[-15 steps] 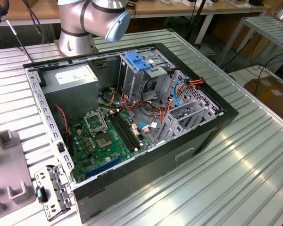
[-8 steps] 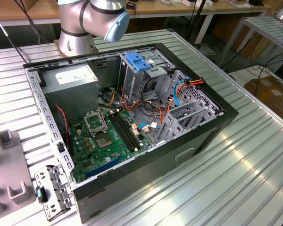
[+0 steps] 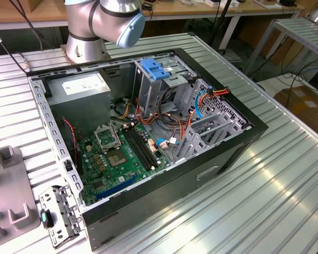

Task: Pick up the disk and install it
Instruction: 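Reach for the disk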

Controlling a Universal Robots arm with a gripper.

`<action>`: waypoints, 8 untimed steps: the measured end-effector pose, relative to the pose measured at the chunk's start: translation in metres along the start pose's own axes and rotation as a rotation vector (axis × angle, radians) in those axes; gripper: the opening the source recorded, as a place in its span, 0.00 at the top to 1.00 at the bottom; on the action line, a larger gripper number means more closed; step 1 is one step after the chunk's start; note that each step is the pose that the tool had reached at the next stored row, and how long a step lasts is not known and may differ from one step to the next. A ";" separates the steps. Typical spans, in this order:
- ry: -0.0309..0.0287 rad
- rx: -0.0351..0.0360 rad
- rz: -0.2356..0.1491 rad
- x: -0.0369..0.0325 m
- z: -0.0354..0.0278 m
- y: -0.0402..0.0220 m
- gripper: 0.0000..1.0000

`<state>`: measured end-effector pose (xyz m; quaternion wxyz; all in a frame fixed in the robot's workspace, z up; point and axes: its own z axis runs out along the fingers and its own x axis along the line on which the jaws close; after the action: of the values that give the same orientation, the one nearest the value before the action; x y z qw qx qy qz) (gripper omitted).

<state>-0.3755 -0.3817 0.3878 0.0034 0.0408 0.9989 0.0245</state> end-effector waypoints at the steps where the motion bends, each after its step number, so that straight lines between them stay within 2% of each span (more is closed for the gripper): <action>1: 0.0014 0.0001 0.000 0.0020 0.0001 -0.0002 0.89; 8: 0.0112 0.0010 0.001 0.0179 0.0006 -0.0015 0.89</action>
<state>-0.3935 -0.3817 0.3871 -0.0023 0.0410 0.9989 0.0242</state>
